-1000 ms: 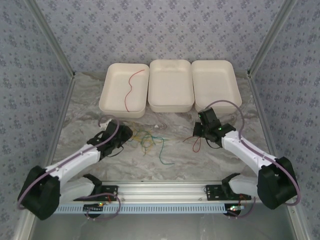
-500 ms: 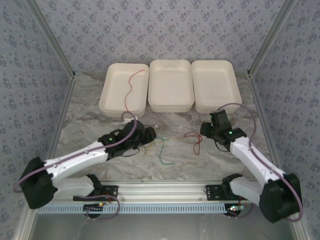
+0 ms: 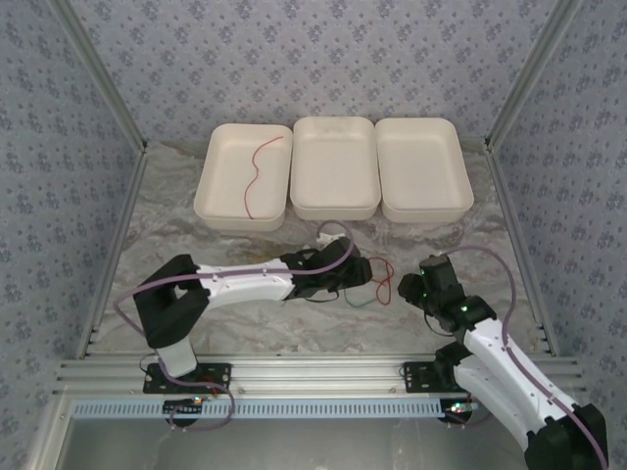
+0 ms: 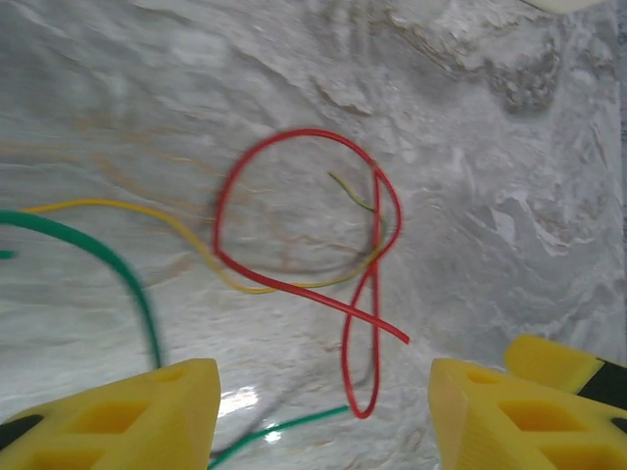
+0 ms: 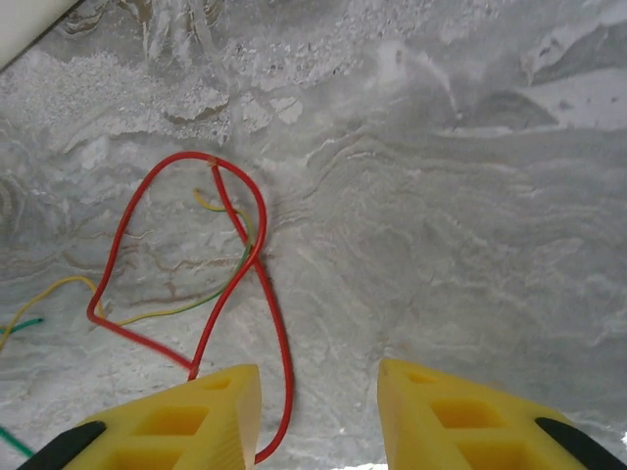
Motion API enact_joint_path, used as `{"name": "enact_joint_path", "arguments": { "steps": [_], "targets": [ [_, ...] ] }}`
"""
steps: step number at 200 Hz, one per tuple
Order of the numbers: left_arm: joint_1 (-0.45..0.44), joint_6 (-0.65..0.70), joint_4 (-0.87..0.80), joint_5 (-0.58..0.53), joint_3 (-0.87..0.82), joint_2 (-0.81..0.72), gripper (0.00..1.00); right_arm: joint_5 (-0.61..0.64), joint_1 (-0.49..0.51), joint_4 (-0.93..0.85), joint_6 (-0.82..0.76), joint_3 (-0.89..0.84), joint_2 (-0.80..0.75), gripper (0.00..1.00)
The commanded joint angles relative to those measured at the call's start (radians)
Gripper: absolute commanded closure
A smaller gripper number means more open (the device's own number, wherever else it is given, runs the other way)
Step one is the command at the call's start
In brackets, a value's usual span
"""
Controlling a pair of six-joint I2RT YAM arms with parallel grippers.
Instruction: Untangle the cables
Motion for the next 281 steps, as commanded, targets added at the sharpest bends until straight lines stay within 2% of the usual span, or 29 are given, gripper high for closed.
{"name": "enact_joint_path", "arguments": {
  "steps": [1, 17, 37, 49, 83, 103, 131, 165, 194, 218, 234, 258, 275, 281],
  "targets": [
    [-0.013, -0.070, 0.027, 0.033, 0.035, 0.062, 0.41, 0.016, 0.025, -0.010, 0.111, -0.012, -0.033, 0.63],
    [-0.025, -0.104, -0.039, 0.011, 0.075, 0.082, 0.41, 0.041, 0.034, -0.021, 0.120, -0.022, -0.058, 0.64],
    [-0.056, -0.141, -0.152, -0.134, 0.072, 0.034, 0.40, 0.046, 0.034, -0.033, 0.123, -0.023, -0.072, 0.64],
    [-0.068, -0.174, -0.134, -0.187, 0.022, -0.013, 0.39, 0.042, 0.039, -0.032, 0.125, -0.024, -0.078, 0.65],
    [-0.085, -0.288, -0.025, -0.121, -0.024, -0.021, 0.38, 0.065, 0.068, -0.015, 0.142, -0.035, -0.084, 0.66],
    [-0.101, -0.397, 0.020, -0.117, -0.018, 0.013, 0.40, 0.078, 0.079, -0.017, 0.146, -0.031, -0.085, 0.67],
    [-0.099, -0.522, 0.170, -0.087, -0.021, 0.088, 0.43, 0.095, 0.097, -0.030, 0.149, -0.021, -0.089, 0.67],
    [-0.100, -0.578, 0.132, -0.069, 0.080, 0.176, 0.43, 0.108, 0.107, -0.055, 0.149, -0.013, -0.112, 0.67],
    [-0.098, -0.616, 0.142, -0.096, 0.091, 0.221, 0.46, 0.110, 0.106, -0.070, 0.147, -0.011, -0.133, 0.67],
    [-0.088, -0.623, 0.166, -0.090, 0.095, 0.250, 0.54, 0.108, 0.106, -0.070, 0.147, -0.015, -0.139, 0.67],
    [-0.084, -0.622, 0.158, -0.101, 0.093, 0.256, 0.63, 0.108, 0.106, -0.067, 0.147, -0.017, -0.138, 0.68],
    [-0.075, -0.610, 0.187, -0.100, 0.076, 0.256, 0.87, 0.106, 0.107, -0.063, 0.147, -0.017, -0.138, 0.68],
    [-0.068, -0.579, 0.197, -0.102, 0.081, 0.248, 0.99, 0.107, 0.108, -0.064, 0.145, -0.015, -0.138, 0.68],
    [-0.066, -0.563, 0.198, -0.101, 0.086, 0.242, 1.00, 0.108, 0.108, -0.065, 0.145, -0.013, -0.138, 0.68]
  ]
}}
